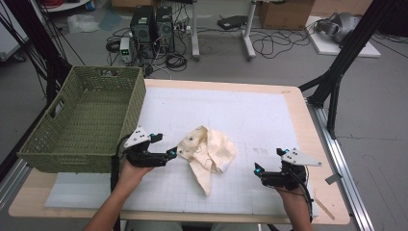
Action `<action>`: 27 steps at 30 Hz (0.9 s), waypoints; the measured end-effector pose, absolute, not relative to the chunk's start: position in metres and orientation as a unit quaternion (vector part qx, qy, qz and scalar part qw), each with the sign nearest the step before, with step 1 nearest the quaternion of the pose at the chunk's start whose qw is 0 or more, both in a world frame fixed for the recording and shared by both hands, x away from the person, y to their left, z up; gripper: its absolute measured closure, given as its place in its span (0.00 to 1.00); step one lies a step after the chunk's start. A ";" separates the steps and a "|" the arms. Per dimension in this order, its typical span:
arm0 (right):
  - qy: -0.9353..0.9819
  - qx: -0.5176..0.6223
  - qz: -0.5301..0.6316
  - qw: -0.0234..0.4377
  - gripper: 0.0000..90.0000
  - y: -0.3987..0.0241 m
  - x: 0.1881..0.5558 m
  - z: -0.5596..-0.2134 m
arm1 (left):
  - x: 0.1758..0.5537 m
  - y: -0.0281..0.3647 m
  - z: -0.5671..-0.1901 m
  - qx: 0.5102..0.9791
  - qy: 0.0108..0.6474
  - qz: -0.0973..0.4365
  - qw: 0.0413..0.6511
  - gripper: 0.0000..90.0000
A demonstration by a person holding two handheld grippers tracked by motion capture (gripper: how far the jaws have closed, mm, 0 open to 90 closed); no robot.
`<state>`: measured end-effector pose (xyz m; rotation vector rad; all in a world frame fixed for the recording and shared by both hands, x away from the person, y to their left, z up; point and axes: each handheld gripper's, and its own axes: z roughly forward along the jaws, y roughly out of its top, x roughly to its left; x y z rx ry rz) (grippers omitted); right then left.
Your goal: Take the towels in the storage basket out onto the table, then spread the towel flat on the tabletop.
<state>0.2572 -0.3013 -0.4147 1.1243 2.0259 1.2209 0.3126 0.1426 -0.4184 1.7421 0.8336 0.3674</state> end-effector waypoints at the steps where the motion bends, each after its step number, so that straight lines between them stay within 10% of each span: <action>1: 0.748 0.414 0.450 0.258 0.03 -0.302 0.258 -0.415 | 0.313 0.143 -0.419 0.737 0.353 0.157 0.554 0.21; 27: 0.797 0.352 0.442 0.216 0.06 -0.255 0.269 -0.423 | 0.313 0.141 -0.425 0.743 0.360 0.156 0.543 0.26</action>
